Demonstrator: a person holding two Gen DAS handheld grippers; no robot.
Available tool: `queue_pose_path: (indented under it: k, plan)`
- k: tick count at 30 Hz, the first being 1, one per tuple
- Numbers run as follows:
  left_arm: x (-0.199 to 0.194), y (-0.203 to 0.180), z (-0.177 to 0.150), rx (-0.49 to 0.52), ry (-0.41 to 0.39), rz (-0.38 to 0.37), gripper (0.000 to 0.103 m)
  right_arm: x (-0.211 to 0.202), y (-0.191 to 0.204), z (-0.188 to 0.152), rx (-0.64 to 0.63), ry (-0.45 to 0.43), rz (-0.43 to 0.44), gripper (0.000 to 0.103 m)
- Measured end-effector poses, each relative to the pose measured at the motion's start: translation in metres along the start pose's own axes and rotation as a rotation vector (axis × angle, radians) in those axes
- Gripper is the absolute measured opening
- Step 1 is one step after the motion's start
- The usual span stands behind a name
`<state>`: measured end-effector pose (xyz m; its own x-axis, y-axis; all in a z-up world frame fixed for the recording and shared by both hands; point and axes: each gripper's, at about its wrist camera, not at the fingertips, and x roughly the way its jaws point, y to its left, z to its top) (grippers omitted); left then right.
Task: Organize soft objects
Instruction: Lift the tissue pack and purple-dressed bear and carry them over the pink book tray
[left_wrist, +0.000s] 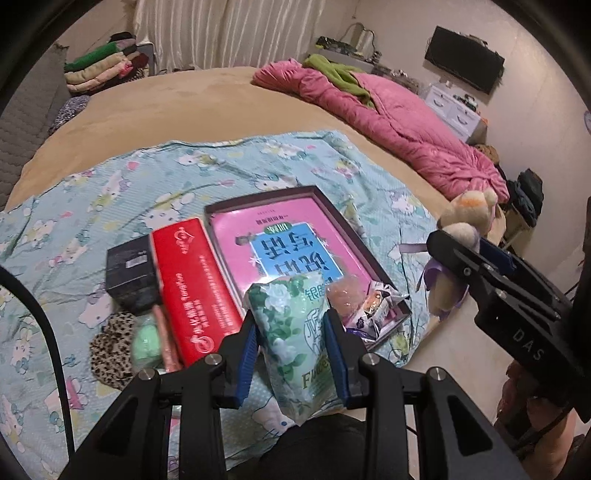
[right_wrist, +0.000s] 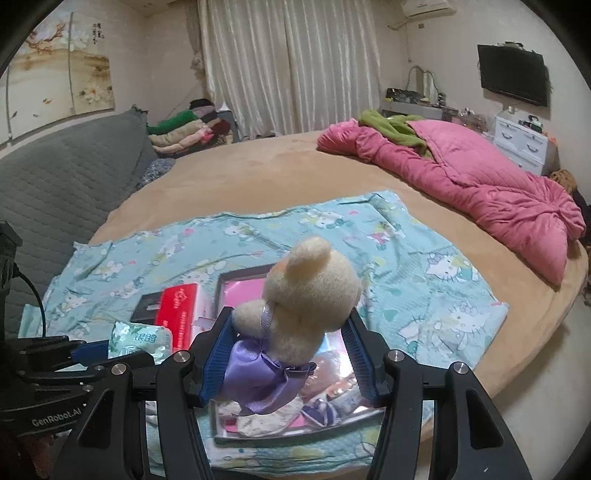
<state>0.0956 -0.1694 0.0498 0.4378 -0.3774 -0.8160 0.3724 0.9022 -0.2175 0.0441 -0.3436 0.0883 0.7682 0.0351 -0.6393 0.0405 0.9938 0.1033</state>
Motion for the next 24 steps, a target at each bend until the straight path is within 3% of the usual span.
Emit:
queue_pose_path:
  k: [24]
  plan:
    - [0.078,-0.031,-0.008,0.051,0.107,-0.027,0.035,0.046,-0.035,-0.026,0.021,0.121,-0.024,0.059]
